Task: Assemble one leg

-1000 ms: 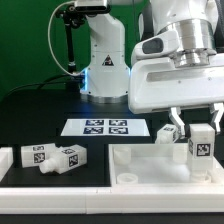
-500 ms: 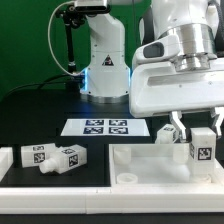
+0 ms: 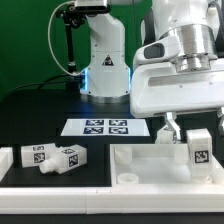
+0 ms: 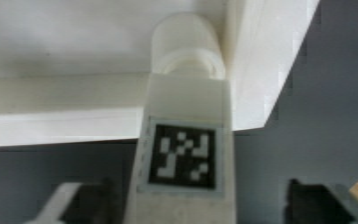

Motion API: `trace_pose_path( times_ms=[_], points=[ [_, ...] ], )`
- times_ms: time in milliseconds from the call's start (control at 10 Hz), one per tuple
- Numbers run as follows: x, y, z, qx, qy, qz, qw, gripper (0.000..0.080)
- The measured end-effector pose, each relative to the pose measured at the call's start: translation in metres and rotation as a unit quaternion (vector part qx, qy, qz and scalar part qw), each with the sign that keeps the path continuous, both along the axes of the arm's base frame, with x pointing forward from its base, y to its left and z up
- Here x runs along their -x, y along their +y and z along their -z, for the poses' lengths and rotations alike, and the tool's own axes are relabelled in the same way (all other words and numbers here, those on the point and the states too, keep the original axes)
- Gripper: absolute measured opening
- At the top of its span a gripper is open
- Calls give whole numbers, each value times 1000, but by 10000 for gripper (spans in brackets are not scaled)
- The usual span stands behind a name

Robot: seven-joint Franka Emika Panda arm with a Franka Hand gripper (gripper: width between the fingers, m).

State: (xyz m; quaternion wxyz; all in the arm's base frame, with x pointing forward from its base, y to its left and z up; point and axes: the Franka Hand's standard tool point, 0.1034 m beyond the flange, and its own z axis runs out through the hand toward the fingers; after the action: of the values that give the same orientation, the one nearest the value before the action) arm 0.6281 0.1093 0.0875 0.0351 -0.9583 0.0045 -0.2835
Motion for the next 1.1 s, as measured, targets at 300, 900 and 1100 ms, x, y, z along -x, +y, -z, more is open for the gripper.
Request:
trace_pose_path(
  times_ms=[300, 900, 1100],
  points=[
    [-7, 5, -13, -9, 57, 0, 998, 638],
    [-25, -13, -5, -20, 272, 2, 962, 649],
    [-21, -11, -3, -26, 288, 17, 957, 649]
  ],
)
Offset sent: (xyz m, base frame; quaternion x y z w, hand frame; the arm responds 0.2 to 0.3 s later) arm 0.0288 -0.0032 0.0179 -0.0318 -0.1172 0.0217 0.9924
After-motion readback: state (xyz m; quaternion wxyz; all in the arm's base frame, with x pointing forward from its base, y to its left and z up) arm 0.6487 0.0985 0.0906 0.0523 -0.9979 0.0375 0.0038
